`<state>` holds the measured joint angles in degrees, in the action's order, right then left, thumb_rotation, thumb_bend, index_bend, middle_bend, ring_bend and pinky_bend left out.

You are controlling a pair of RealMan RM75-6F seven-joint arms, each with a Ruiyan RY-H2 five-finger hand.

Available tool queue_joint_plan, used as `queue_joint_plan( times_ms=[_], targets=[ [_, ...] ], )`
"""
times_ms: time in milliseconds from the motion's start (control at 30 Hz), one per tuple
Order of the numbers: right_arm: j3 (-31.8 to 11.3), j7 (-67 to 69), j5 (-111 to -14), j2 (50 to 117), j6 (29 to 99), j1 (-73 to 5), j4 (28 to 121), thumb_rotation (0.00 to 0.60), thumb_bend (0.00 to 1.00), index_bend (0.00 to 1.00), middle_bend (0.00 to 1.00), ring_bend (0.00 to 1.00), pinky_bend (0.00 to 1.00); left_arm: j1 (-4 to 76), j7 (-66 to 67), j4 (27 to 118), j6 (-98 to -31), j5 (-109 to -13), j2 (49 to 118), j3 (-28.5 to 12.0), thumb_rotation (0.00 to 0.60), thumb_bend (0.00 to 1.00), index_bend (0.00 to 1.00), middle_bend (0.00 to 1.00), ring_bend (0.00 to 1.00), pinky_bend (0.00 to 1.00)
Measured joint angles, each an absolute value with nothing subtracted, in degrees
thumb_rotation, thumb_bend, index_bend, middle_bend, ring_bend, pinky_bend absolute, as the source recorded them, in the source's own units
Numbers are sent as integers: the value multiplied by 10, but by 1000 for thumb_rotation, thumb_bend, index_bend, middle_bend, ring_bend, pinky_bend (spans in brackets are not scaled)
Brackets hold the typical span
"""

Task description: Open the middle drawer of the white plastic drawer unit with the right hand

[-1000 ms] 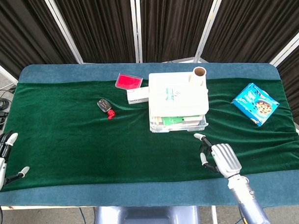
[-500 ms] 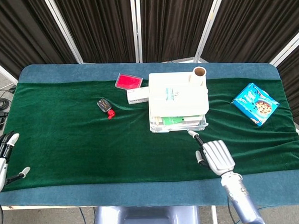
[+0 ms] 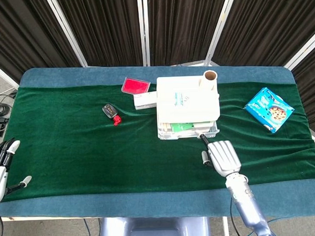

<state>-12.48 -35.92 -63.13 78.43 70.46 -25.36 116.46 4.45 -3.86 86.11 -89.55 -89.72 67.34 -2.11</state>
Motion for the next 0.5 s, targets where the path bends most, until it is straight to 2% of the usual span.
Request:
queue_joint_plan(
  times_ms=[167, 500],
  targets=[
    [-144, -380, -589, 790, 705, -281, 1160, 600, 562, 145, 905, 920, 768, 45, -40, 861, -894, -895, 673, -22, 600, 157, 0, 0, 0, 0],
    [-151, -385, -542, 790, 705, -301, 1167, 600, 568, 184, 905, 920, 768, 45, -41, 861, -895, -896, 672, -22, 600, 157, 0, 0, 0, 0]
  ],
)
